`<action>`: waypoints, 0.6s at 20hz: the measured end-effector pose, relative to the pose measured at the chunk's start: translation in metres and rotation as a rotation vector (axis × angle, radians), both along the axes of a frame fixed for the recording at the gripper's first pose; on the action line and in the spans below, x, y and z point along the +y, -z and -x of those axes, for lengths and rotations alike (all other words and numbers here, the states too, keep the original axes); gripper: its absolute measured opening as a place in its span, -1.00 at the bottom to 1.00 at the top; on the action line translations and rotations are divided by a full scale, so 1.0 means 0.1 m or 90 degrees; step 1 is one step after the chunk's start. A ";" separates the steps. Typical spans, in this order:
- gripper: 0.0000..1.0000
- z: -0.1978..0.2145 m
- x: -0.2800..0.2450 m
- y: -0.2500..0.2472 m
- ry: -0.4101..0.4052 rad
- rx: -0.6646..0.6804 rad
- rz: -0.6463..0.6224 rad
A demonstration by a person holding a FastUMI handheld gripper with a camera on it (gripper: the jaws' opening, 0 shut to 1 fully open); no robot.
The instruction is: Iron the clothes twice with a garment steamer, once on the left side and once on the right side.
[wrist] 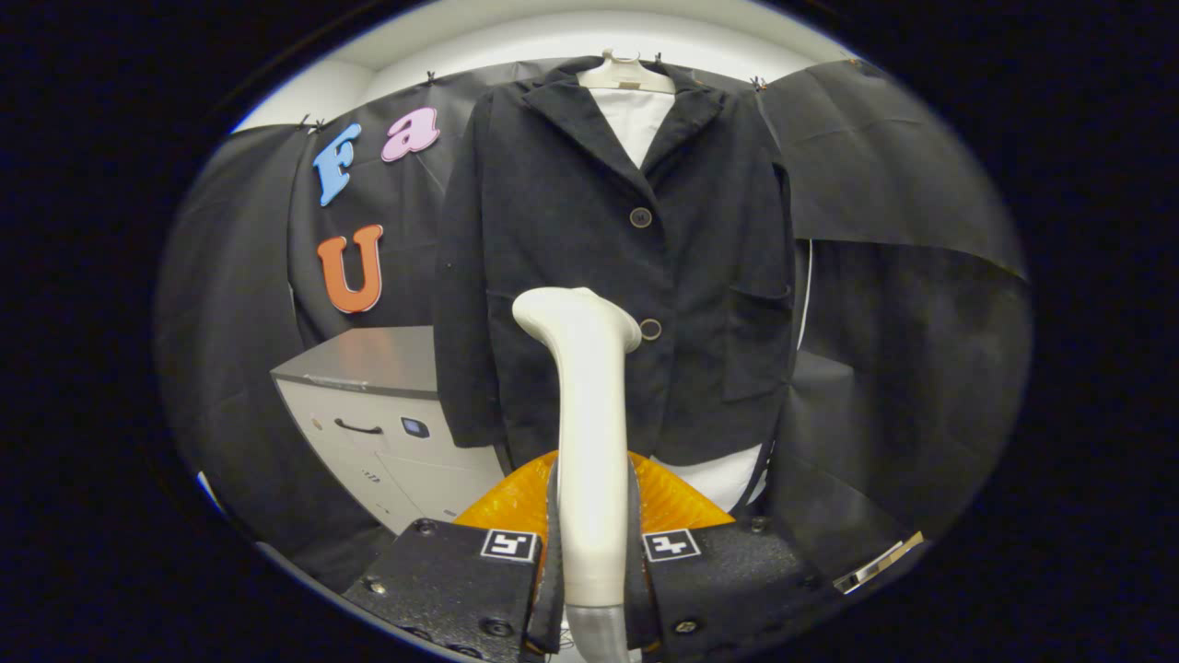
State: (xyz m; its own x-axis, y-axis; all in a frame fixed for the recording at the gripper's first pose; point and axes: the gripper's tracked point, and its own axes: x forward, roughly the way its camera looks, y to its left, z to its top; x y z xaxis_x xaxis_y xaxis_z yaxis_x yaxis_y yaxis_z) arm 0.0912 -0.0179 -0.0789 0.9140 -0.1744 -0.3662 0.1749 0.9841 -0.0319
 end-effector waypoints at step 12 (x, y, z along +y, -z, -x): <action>-0.43 0.21 -0.12 0.90 0.033 0.099 0.004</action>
